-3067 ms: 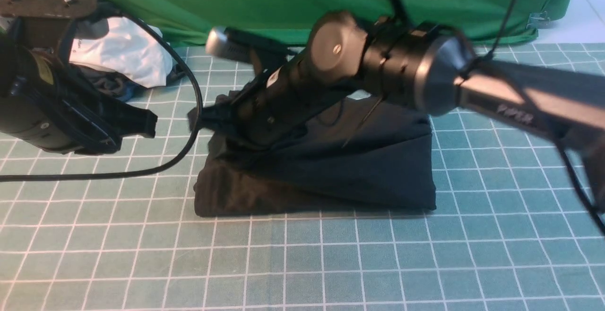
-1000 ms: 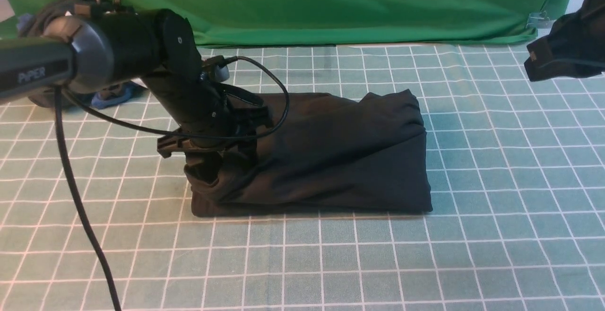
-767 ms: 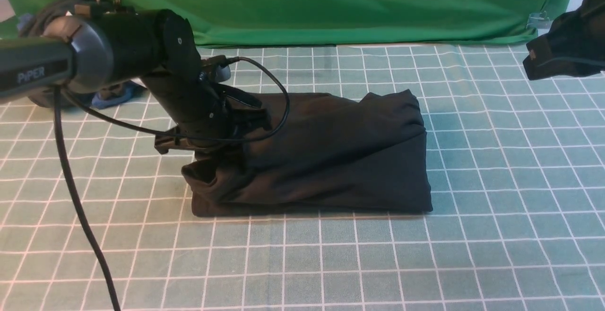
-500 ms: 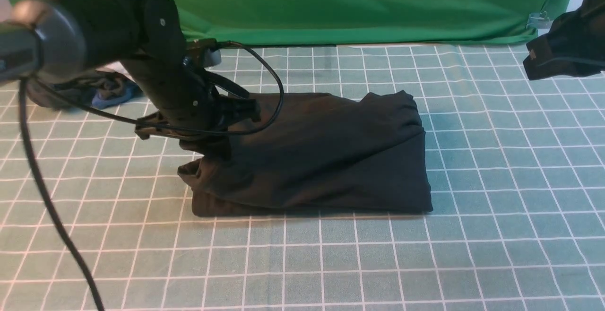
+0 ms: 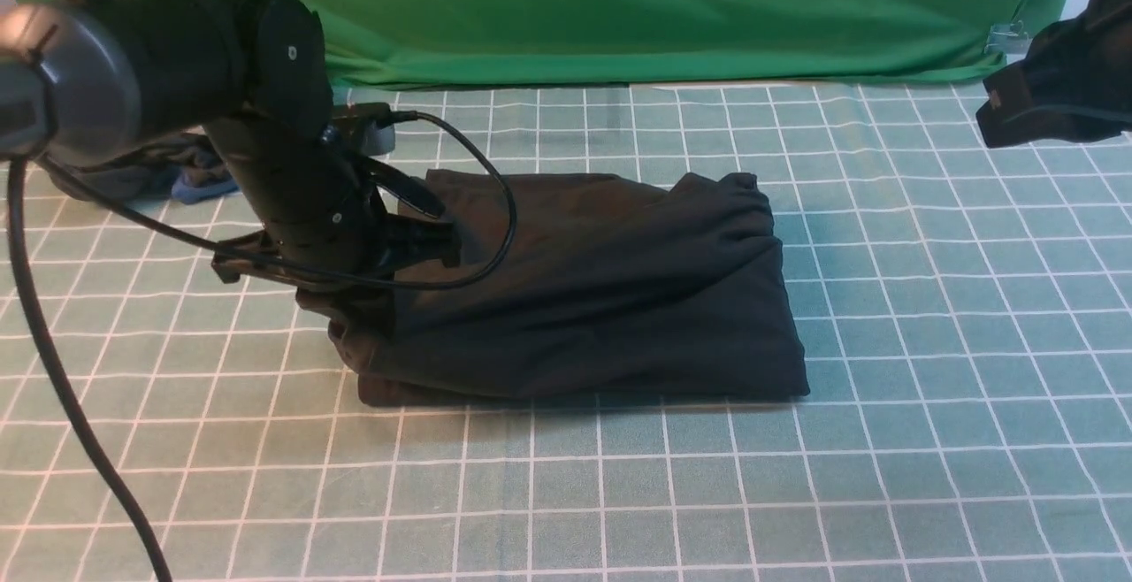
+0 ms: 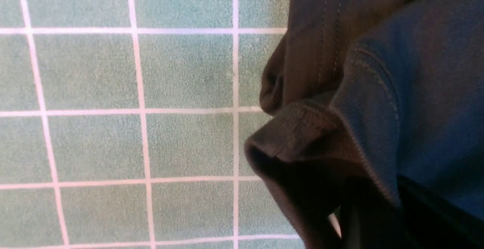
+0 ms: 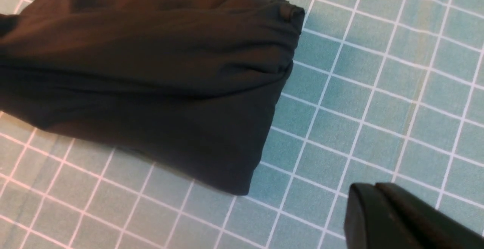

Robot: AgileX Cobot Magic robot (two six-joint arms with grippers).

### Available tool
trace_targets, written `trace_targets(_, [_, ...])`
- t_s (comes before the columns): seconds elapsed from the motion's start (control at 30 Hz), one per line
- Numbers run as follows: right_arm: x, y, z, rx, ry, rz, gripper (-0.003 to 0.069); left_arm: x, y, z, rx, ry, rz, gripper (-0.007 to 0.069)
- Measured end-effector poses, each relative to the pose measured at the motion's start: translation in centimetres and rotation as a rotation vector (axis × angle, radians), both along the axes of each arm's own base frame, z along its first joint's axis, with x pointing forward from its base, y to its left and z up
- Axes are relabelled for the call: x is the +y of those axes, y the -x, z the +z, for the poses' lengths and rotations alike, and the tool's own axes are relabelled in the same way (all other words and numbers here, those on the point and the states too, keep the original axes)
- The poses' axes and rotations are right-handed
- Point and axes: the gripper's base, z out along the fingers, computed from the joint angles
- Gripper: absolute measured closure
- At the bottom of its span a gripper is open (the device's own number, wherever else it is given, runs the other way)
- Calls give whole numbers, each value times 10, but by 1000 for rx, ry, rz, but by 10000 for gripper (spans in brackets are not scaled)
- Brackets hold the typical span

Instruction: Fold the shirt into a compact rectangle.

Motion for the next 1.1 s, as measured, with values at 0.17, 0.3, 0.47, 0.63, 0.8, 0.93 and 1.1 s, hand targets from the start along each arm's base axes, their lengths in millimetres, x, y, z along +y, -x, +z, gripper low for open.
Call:
trace_targets(0.17, [1,-1,1,-6,-15,-2,643,1,-4,0,-43,-14,-7,521])
trace_targets(0.3, [1,-1,1,-14,-15,0,643,8,-5,0,-55,-92,-42,379])
trace_targets(0.47, [2,-4,0,-29,-6,14,642,20,-9,12,-69,-239,-46,209])
trace_targets(0.63, [7,-26,-14,30,22,42,639,27,-17,43,-133,-312,0,167])
trace_targets(0.8, [10,-36,-26,82,31,50,639,19,-14,50,-111,-217,11,186])
trace_targets(0.93, [12,-37,-29,82,37,83,639,15,-12,49,-90,-171,-1,253])
trace_targets(1.1, [16,-43,-32,77,57,173,632,-4,-6,47,-46,17,-123,524])
